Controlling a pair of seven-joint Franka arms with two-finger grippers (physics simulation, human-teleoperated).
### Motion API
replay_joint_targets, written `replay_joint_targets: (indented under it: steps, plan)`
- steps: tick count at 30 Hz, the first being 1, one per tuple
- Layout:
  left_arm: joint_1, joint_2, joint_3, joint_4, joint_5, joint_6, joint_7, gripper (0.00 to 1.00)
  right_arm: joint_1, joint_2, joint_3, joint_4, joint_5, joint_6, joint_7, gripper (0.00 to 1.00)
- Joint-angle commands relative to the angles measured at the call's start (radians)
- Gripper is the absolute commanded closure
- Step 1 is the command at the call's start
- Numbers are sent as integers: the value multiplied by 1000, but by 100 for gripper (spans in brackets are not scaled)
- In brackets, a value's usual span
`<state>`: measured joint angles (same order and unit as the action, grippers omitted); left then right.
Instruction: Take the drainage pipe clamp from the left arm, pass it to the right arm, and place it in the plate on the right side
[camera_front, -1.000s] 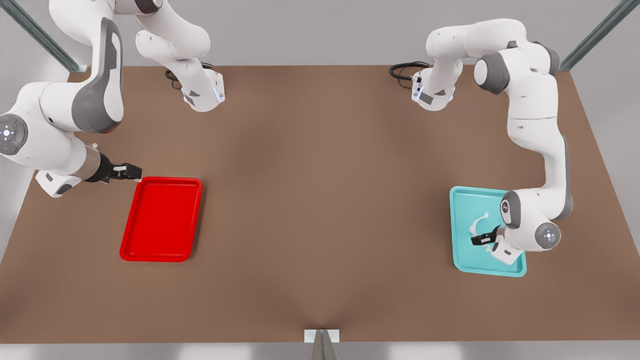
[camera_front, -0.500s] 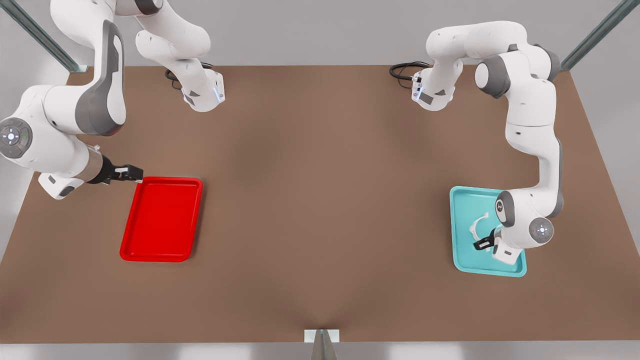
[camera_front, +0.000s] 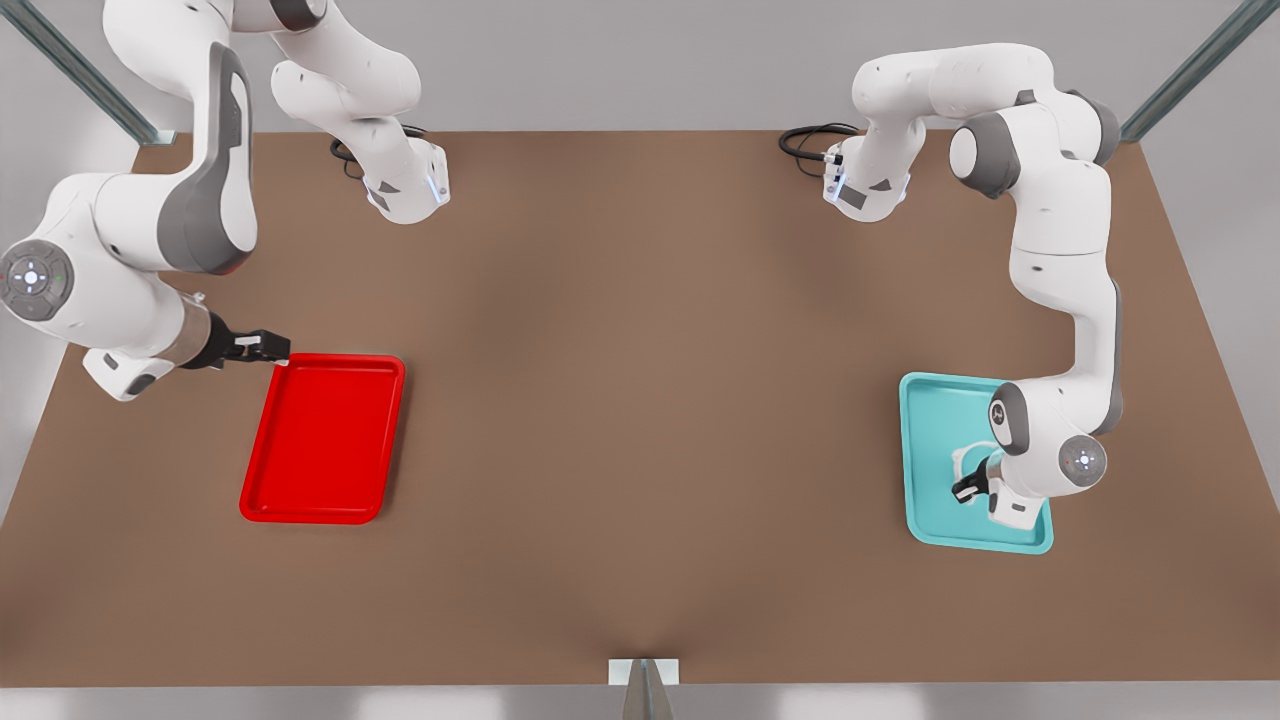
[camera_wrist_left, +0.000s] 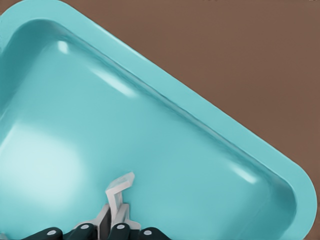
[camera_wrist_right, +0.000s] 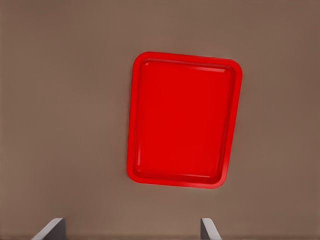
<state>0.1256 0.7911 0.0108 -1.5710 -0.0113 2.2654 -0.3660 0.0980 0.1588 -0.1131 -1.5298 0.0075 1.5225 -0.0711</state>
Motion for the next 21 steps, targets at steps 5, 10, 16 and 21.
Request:
replay_joint_targets:
  steps: [5,10,16,21]
  plan:
    - [-4,-15,0,2,-10,-12,-70,79,0,-1,0,0,0,-2,-7,0]
    - [-100,-170,-2,2,-15,-210,-341,79,0,1,0,0,0,-2,-6,0]
    - [-274,-170,-57,138,-41,-352,-772,79,43,18,1,2,2,30,-3,0]
    - [-452,-67,-97,312,-32,-383,-1185,79,135,119,6,11,154,102,-134,0]
